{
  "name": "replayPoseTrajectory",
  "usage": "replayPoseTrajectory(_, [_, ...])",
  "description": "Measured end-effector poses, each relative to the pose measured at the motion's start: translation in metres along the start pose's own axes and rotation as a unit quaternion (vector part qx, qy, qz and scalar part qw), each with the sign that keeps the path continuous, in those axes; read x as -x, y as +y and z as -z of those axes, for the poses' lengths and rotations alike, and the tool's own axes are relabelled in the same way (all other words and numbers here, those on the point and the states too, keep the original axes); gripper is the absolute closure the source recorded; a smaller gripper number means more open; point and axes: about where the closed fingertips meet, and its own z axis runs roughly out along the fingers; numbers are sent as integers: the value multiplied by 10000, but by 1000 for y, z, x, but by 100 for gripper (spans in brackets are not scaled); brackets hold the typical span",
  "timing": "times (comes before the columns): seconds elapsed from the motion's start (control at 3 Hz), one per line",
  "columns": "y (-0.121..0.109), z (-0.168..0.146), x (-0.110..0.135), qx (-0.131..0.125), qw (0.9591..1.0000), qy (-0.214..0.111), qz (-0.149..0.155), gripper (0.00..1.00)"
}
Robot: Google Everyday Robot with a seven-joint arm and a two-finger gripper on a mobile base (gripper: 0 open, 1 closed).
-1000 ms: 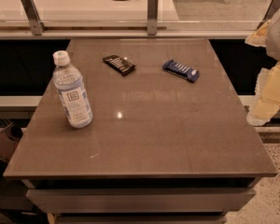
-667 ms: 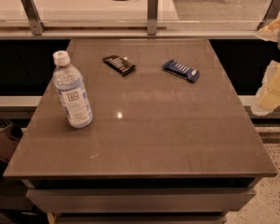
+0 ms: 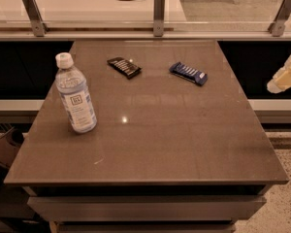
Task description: Pick rxbar blueberry
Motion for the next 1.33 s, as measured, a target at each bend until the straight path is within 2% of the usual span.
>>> replayPoseTrajectory(0.33, [-32, -28, -3, 74, 9983, -533, -212, 0])
replayPoseTrajectory(0.67, [-49, -64, -3, 203, 9947, -880, -495, 0])
replayPoseTrajectory(1.0, [-58, -97, 0, 232, 9909, -979, -895, 0])
replayPoseTrajectory(1.33, [-63, -126, 5, 206, 9850, -1135, -1281, 0])
